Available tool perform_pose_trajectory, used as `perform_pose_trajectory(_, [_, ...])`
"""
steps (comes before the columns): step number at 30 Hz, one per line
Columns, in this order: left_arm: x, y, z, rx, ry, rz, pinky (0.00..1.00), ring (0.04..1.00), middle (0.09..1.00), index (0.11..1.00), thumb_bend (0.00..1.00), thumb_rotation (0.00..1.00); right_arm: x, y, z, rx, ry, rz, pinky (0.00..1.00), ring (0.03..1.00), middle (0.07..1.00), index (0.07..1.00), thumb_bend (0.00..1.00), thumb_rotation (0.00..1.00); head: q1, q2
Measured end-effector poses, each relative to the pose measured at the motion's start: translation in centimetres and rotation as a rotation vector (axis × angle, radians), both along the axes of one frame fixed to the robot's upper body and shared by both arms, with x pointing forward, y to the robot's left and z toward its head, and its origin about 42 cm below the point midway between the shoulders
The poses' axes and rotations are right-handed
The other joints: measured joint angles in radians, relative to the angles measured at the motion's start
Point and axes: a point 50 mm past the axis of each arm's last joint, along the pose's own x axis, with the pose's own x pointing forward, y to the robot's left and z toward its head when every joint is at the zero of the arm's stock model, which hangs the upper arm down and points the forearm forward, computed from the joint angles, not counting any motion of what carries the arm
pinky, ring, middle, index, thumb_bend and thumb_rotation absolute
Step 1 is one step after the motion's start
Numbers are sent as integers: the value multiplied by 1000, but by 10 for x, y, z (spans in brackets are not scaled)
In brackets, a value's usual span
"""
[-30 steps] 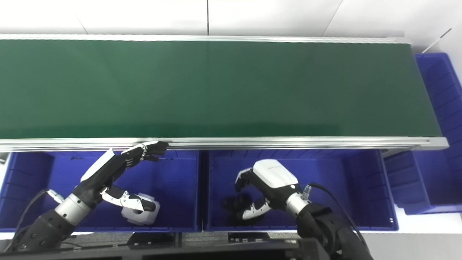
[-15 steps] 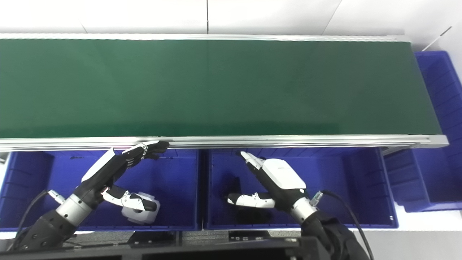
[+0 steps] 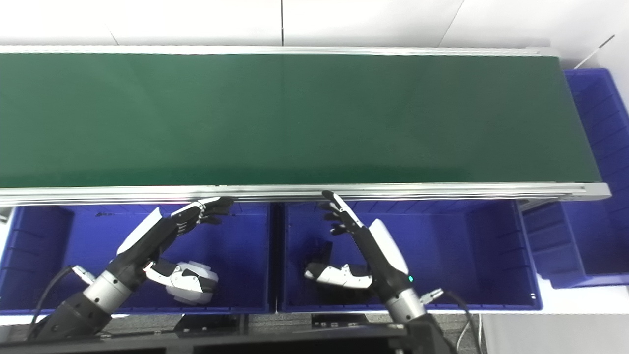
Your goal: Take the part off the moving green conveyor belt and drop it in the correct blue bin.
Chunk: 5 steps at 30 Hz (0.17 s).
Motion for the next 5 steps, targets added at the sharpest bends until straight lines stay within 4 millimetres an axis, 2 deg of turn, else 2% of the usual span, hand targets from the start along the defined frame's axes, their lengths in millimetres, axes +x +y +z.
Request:
perform_pose_trajectory(1, [-1, 0, -1, -1, 1, 0, 799, 854, 891, 857, 938, 303, -1, 0, -1, 7, -2, 3, 718, 839, 893, 957, 882, 550, 5, -3])
perform_pose_trajectory(3, [-1, 1, -2, -4, -7, 1, 809, 865, 894, 860, 940, 306, -3, 0, -4, 19, -6, 11, 724, 842, 897, 960, 884, 543, 43, -49])
perform_pose_trajectory(4, [-2, 1, -4, -4, -2, 6, 809, 866, 894, 861, 939, 305, -3, 0, -6, 22, -4, 13, 724, 841, 897, 961, 884, 543, 43, -49])
perform_pose_trajectory(5, [-3, 1, -7, -5, 2, 11, 810, 868, 894, 861, 939, 303, -4, 0, -9, 23, -3, 16, 723, 839, 897, 962, 883, 544, 54, -70])
